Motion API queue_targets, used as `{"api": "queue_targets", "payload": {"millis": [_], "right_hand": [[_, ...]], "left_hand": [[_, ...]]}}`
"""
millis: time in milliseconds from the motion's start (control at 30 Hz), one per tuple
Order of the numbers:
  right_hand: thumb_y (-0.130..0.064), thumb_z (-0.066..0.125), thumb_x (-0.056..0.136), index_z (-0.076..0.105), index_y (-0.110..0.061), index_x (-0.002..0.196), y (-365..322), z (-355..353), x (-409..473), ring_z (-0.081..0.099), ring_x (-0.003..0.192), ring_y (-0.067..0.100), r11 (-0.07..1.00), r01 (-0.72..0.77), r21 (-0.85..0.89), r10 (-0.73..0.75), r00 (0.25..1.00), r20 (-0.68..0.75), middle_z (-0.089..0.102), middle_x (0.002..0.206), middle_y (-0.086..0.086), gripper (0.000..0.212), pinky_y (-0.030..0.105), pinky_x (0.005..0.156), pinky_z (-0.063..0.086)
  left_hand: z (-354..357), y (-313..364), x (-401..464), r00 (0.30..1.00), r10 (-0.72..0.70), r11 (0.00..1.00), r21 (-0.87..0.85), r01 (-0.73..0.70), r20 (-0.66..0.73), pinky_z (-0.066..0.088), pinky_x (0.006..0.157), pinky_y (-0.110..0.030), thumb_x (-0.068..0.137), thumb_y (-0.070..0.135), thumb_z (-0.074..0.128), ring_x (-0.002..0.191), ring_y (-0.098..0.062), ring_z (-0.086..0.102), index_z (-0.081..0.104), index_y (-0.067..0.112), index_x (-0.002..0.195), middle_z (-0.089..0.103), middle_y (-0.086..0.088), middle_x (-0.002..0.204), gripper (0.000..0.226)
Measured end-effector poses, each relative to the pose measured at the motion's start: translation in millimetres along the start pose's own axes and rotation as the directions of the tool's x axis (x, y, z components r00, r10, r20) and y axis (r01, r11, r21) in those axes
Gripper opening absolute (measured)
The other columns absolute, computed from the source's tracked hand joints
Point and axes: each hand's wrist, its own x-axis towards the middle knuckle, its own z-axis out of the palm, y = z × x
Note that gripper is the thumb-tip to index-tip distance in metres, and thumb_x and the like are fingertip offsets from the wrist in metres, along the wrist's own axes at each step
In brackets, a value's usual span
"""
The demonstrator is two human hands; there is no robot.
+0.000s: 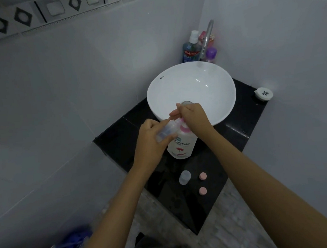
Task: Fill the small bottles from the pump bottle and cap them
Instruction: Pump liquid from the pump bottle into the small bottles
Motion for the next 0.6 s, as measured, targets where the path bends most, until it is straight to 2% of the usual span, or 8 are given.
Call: {"api": "queue_targets", "payload": {"millis": [100,200,300,367,433,533,600], "right_hand": [[-0.023,0.039,0.099,0.074,0.0,0.093,5.3,2.0,2.4,0.063,0.077,0.01,0.999,-0.015,-0.051,0.015,1.0,-0.014,0.071,0.085,0.005,0.042,0.021,0.074,0.048],[-0.024,0.038,0.099,0.074,0.0,0.092,10.3,5.3,2.2,0.059,0.074,0.008,0.998,-0.052,-0.03,0.051,0.998,-0.019,0.07,0.079,-0.001,0.043,0.024,0.067,0.047],[-0.025,0.041,0.099,0.073,-0.002,0.092,6.1,2.5,2.5,0.059,0.072,0.01,0.997,-0.061,-0.037,0.061,0.998,-0.014,0.068,0.074,-0.005,0.04,0.026,0.07,0.048],[-0.027,0.047,0.096,0.073,-0.004,0.092,-2.5,-4.0,4.4,0.064,0.074,0.013,1.0,-0.009,-0.029,0.009,1.0,-0.016,0.071,0.077,0.0,0.034,0.026,0.075,0.051],[-0.029,0.052,0.095,0.073,-0.004,0.09,-8.7,-7.7,3.7,0.065,0.072,0.013,1.0,0.026,-0.009,-0.026,0.999,-0.038,0.073,0.078,0.005,0.033,0.021,0.072,0.051],[-0.024,0.046,0.097,0.074,-0.001,0.091,-6.9,-3.7,0.2,0.06,0.066,0.006,0.999,-0.033,0.023,0.035,0.997,-0.074,0.07,0.074,0.002,0.036,0.01,0.064,0.046],[-0.02,0.042,0.097,0.073,0.0,0.093,-5.1,0.6,0.1,0.057,0.066,0.004,0.994,-0.098,0.053,0.102,0.991,-0.087,0.072,0.082,0.006,0.037,0.013,0.067,0.046]], "left_hand": [[-0.4,-5.2,2.0,1.0,-0.004,1.0,-0.017,0.004,0.014,0.04,0.077,-0.011,0.077,0.03,0.072,0.094,-0.012,0.048,0.058,0.019,0.127,0.048,0.0,0.099,0.053],[-0.5,-8.5,6.5,0.999,0.004,1.0,-0.014,-0.003,0.035,0.037,0.074,-0.008,0.078,0.028,0.073,0.094,-0.012,0.046,0.059,0.02,0.126,0.048,-0.001,0.098,0.051],[0.6,-8.7,9.7,0.998,0.008,0.999,-0.039,-0.006,0.056,0.037,0.076,-0.008,0.078,0.027,0.073,0.096,-0.013,0.046,0.058,0.023,0.127,0.048,-0.003,0.1,0.051],[0.2,-6.3,12.0,0.999,0.009,0.997,-0.077,-0.005,0.049,0.038,0.077,-0.009,0.079,0.027,0.072,0.095,-0.013,0.047,0.057,0.024,0.127,0.048,-0.003,0.1,0.05],[-0.9,-5.2,14.3,0.999,0.032,0.997,-0.074,-0.029,0.043,0.039,0.079,-0.011,0.079,0.027,0.072,0.096,-0.014,0.047,0.057,0.024,0.127,0.048,-0.003,0.1,0.051],[-2.3,-6.8,17.4,0.997,0.048,0.996,-0.074,-0.044,0.058,0.039,0.078,-0.004,0.079,0.027,0.072,0.098,-0.013,0.045,0.057,0.024,0.127,0.046,-0.001,0.1,0.051],[-2.9,-8.8,17.9,0.997,0.039,0.997,-0.071,-0.034,0.062,0.037,0.077,0.002,0.079,0.027,0.072,0.097,-0.012,0.045,0.058,0.024,0.126,0.046,-0.001,0.101,0.05]]}}
